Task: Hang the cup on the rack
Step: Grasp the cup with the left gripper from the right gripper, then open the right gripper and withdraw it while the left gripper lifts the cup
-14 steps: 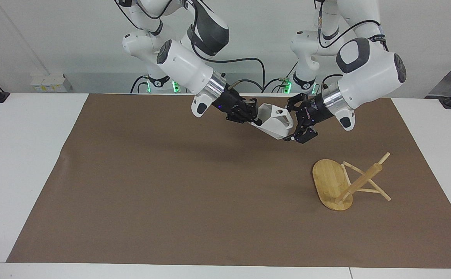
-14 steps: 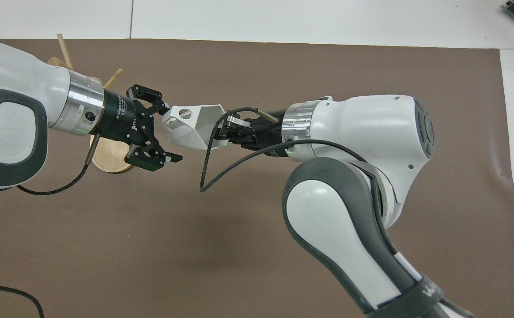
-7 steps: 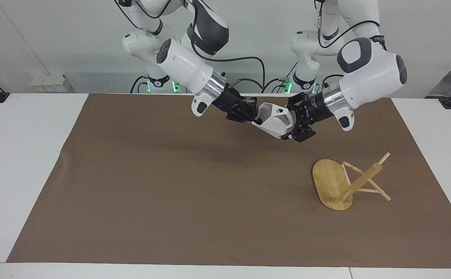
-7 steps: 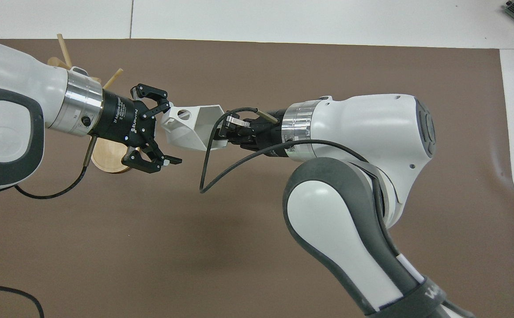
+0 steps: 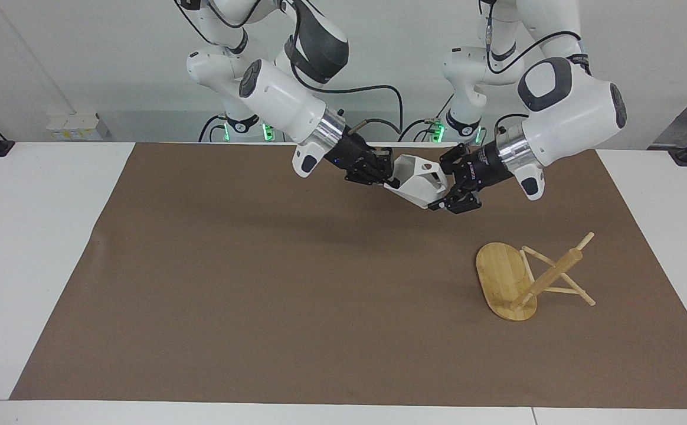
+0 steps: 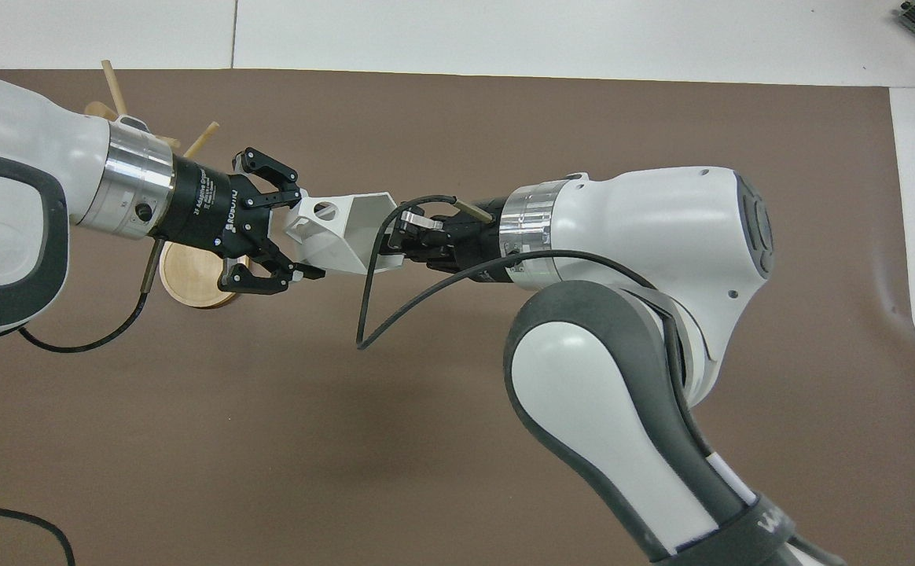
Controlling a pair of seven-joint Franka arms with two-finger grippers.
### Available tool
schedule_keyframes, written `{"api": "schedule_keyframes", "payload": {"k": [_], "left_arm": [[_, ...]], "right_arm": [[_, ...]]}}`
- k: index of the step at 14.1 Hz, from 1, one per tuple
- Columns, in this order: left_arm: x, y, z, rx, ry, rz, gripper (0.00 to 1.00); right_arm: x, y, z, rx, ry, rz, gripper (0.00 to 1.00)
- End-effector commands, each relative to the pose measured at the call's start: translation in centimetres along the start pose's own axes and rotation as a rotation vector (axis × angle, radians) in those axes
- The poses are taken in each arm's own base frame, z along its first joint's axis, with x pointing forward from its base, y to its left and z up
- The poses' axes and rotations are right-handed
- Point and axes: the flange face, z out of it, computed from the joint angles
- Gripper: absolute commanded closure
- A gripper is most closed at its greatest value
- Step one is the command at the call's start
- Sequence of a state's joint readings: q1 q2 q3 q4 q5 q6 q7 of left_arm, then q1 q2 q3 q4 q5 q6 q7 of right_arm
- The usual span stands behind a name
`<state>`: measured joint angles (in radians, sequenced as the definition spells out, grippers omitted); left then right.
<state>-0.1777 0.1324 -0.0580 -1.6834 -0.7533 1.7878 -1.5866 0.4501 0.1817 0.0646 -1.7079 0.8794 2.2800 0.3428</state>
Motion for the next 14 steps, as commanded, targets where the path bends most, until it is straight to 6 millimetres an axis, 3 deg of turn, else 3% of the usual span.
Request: {"api": "schedule_keyframes", "payload": {"k": [1, 2, 4, 5, 6, 7, 10, 14], "left_arm": [[-0.9, -1.7, -1.1, 0.016, -0.024, 0.018, 1.0], [-1.1, -1.9, -1.5, 0.009, -0.026, 0.03, 1.0], [-1.6, -2.6, -2.6, -0.011, -0.026, 0.036, 1.0], [-1.6, -2.8, -2.8, -0.013, -0.026, 0.03, 1.0], [-1.6, -2.8, -3.0, -0.018, -0.026, 0.024, 1.0], [-1.5, -2.8, -3.0, -0.018, -0.024, 0.024, 1.0], [-1.5, -2.9, -3.4, -0.026, -0.016, 0.02, 1.0], [0.2, -2.6, -5.1, -0.053, -0.019, -0.059, 1.0]], "right_arm": [[1.3, 0.1, -0.6, 0.018, 0.043, 0.01, 1.0], [1.2, 0.1, -0.4, 0.016, 0.04, 0.011, 0.99], [1.3, 0.3, -0.5, 0.013, 0.041, 0.01, 0.78], [1.3, 0.3, -0.5, 0.009, 0.043, 0.001, 0.6], [1.3, 0.5, -0.4, 0.005, 0.046, -0.004, 0.36], [1.4, 0.6, -0.4, 0.004, 0.05, -0.003, 0.0], [1.3, 0.5, -0.5, 0.006, 0.054, -0.019, 0.0], [1.4, 0.5, -0.5, 0.005, 0.055, -0.02, 0.0]]}}
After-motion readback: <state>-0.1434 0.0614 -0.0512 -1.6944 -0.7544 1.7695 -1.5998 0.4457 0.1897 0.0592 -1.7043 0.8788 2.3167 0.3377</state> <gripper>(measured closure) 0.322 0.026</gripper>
